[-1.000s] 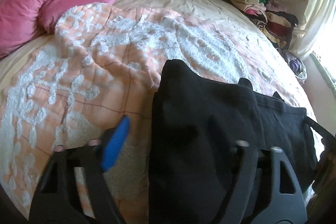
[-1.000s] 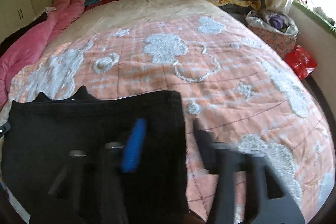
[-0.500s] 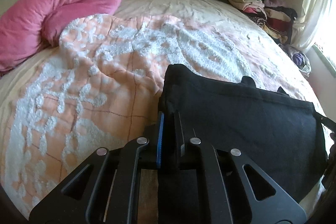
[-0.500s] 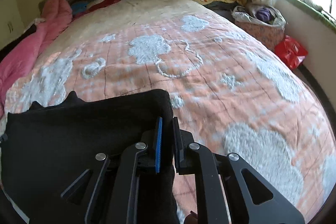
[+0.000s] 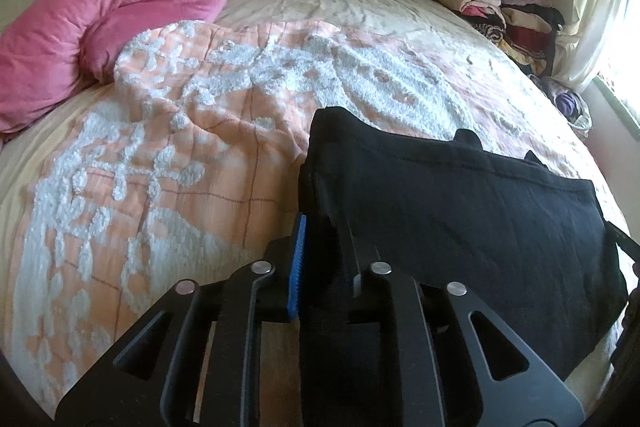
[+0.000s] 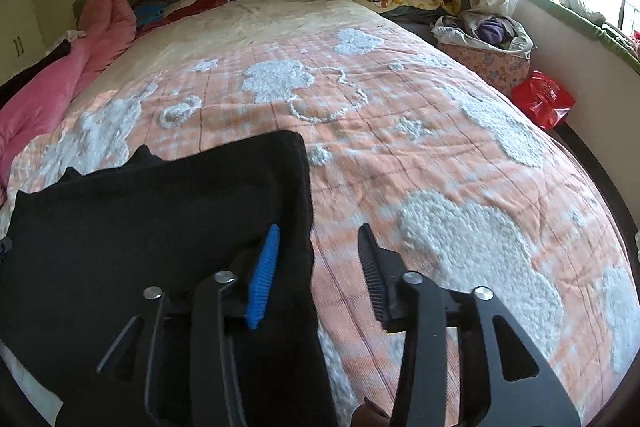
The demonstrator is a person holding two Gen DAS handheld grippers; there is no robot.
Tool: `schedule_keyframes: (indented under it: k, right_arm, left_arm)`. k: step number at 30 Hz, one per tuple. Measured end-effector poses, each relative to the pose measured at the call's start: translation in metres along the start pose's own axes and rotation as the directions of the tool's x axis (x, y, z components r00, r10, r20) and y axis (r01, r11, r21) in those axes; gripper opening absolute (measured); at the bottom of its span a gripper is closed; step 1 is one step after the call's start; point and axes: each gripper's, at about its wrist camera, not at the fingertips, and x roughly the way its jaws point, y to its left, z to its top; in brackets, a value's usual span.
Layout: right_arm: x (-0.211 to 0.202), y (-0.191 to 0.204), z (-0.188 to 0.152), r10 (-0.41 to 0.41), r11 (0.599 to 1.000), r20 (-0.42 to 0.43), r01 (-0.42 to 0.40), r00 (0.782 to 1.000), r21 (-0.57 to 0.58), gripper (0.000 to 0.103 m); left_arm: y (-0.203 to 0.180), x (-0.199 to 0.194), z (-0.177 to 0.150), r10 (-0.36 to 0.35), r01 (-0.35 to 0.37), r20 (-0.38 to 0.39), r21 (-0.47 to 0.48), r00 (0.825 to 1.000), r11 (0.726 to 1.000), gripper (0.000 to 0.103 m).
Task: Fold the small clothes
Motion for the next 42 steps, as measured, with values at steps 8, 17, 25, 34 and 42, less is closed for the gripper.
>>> schedule_keyframes:
  k: [8,17,25,34,42]
  right_arm:
    - [-0.019,-0.009,-0.022,0.015,1.000,-0.009,-0.014,1.000,0.016,0.052]
    - [-0.054,-0.014,-0.045,0.087,0.996,0.006,-0.087,0.996,0.030,0.056]
    - [-0.071,-0.013,-0.056,0.174,0.985,0.002,-0.174,0.985,0.011,0.059]
    - [-0.065,-0.018,-0.063,0.219,0.976,-0.023,-0.218,0.976,0.028,0.008]
    - [-0.066,-0.019,-0.074,0.150,0.989,-0.024,-0.150,0.988,-0.006,0.008]
  left_arm:
    - [0.002,-0.009,-0.012,-0.005,0.004,-0.037,-0.025,0.999,1.000,0.037]
    - [0.005,-0.037,-0.027,-0.081,0.078,-0.027,-0.076,0.996,0.994,0.054]
    - [0.006,-0.063,-0.046,-0.147,0.145,-0.013,-0.113,0.989,0.983,0.049]
    - [0.001,-0.056,-0.066,-0.111,0.103,-0.088,-0.089,0.990,0.991,0.020]
    - [0.003,-0.053,-0.073,-0.110,0.100,-0.111,-0.086,0.988,0.991,0.019]
